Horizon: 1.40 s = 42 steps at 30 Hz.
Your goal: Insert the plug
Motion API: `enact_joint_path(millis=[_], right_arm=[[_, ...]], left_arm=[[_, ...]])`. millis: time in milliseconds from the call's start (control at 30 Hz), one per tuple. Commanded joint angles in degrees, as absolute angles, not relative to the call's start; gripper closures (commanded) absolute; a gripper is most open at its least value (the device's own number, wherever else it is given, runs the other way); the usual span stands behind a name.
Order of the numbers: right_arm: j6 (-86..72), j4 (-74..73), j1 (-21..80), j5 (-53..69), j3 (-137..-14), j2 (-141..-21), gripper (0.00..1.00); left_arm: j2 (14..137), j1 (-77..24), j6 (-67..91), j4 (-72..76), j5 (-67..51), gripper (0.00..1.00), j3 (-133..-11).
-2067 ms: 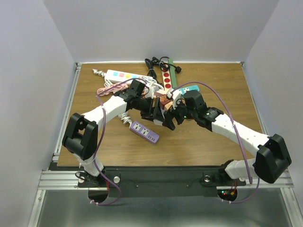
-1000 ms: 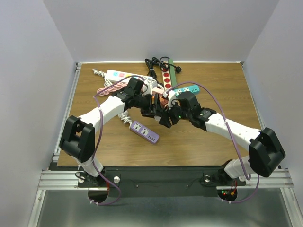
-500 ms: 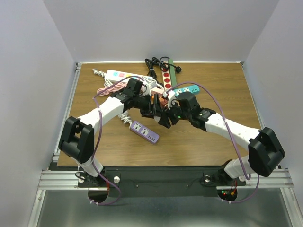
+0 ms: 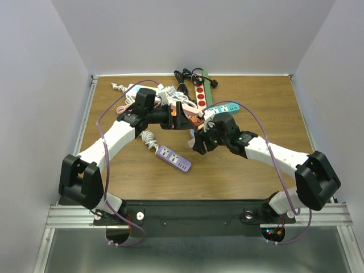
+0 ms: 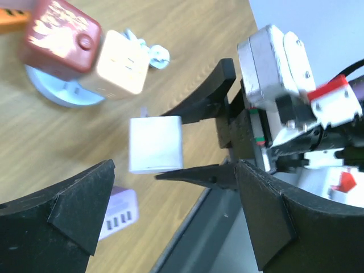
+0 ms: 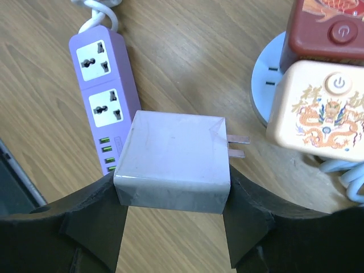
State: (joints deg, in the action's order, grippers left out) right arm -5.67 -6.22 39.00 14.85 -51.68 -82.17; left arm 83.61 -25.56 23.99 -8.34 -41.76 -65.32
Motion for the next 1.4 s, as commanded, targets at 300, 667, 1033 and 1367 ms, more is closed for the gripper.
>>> enact_joint_path(millis=[300, 667, 1033, 1367], right_arm=[[-18.4, -15.7, 28.3, 32.9, -68.6, -84.2, 1.00], [-30.7, -15.3, 27.3, 49.4, -76.1, -86.4, 0.99], [-38.2, -13.7, 27.2, 55.5, -79.5, -86.8, 1.00], [-44.9, -6.6, 27.2, 59.6, -76.8, -85.2, 1.00]], left_arm=[[61.0, -22.2, 15.5, 30.3, -37.1, 0.03, -39.6], [58.3, -25.2, 10.7, 42.3, -31.5, 0.07, -34.5], [60.4, -28.0, 9.1, 48.5, -34.0, 0.07, -34.3], [65.4, -33.2, 9.4, 54.6, -33.0, 0.11, -37.1]])
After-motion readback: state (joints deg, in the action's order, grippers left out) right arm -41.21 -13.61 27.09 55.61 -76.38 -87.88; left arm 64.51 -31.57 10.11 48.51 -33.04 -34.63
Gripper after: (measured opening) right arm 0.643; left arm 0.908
